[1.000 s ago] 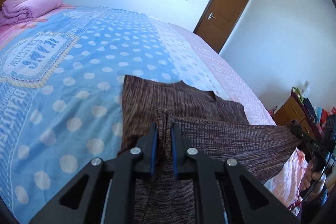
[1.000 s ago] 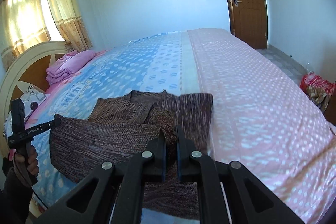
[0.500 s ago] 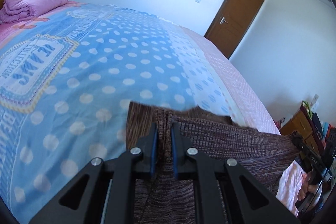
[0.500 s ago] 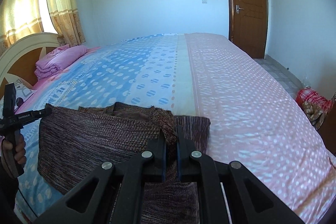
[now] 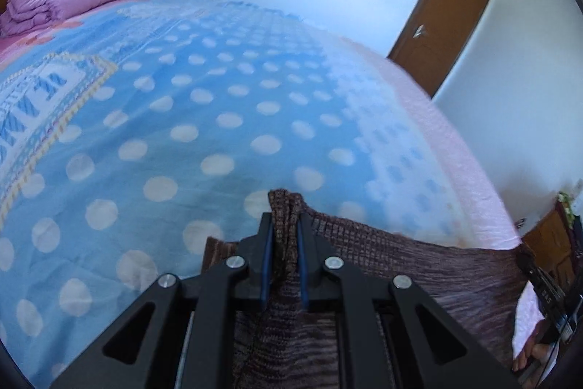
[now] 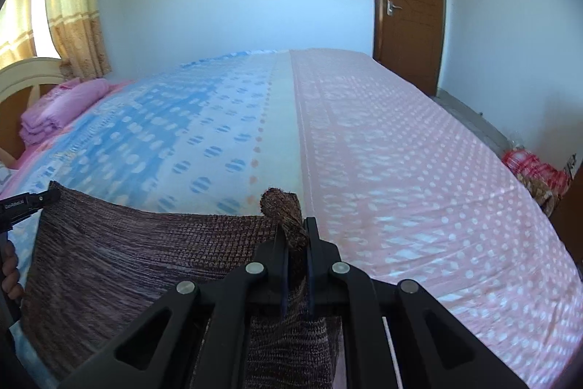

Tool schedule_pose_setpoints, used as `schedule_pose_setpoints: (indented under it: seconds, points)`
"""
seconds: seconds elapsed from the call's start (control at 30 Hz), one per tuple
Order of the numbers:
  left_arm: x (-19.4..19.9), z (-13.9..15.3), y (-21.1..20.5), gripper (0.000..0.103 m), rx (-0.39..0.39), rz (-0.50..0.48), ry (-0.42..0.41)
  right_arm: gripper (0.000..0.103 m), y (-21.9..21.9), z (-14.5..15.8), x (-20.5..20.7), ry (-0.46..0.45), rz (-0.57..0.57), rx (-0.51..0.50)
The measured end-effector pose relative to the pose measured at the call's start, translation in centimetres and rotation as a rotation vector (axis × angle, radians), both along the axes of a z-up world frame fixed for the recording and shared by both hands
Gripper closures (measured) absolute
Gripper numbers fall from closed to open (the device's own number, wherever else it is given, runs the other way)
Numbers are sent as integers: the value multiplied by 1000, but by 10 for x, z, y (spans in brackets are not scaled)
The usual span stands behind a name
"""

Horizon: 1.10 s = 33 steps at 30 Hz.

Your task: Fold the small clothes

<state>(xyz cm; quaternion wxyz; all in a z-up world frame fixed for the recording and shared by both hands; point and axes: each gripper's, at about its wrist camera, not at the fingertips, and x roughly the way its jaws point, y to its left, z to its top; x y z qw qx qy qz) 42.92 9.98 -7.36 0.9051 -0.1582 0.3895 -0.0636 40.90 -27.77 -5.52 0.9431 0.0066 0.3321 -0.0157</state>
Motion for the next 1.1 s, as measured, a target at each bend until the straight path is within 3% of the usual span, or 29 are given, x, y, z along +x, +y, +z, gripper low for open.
schedule_pose_setpoints:
  seconds: [0.07, 0.17, 0.2, 0.23, 0.3, 0.37, 0.43, 0.53, 0.6, 0.67, 0.7, 0.77, 0.9, 0.97, 1.1]
  points:
    - [9, -22, 1, 88, 27, 38, 63, 96, -1, -22, 7, 37, -12, -22]
    - [12, -24, 19, 78, -63, 81, 83, 96, -11, -37, 15, 91, -54, 21]
    - [12, -20, 23, 72, -60, 106, 75, 93, -14, -36, 15, 88, -56, 38]
    - [11, -15, 32, 63, -36, 158, 65, 90, -16, -37, 16, 90, -67, 40]
    - [6, -6, 45, 55, -9, 210, 51, 72, -20, -40, 17, 105, -102, 34]
    - [1, -2, 53, 55, -3, 229, 53, 64, -25, -41, 18, 114, -118, 57]
    - [-7, 1, 53, 55, 18, 222, 62, 64, -32, -38, 16, 108, -126, 103]
    - [-26, 10, 35, 55, 70, 147, 49, 64, -47, -7, -18, -46, -227, 139]
    - [-36, 12, 20, 55, 88, 90, 43, 64, -47, 10, -43, -96, -252, 133]
    - [-53, 11, 0, 49, 84, 20, 35, 65, -38, 14, -59, -65, -195, 127]
    - [-60, 10, -9, 47, 81, -7, 35, 78, -30, 12, -67, -41, -160, 117]
    - [-81, 6, -28, 47, 80, -67, 26, 90, -8, 4, -86, 12, -89, 70]
    - [-113, -3, -55, 47, 113, -125, 35, 90, 22, -12, -127, 35, -42, 11]
    - [-130, -9, -64, 47, 112, -154, 47, 90, 24, -18, -140, 55, -37, 42]
    - [-160, -11, -74, 33, 194, -158, 9, 90, 27, -42, -158, 132, -38, 89]
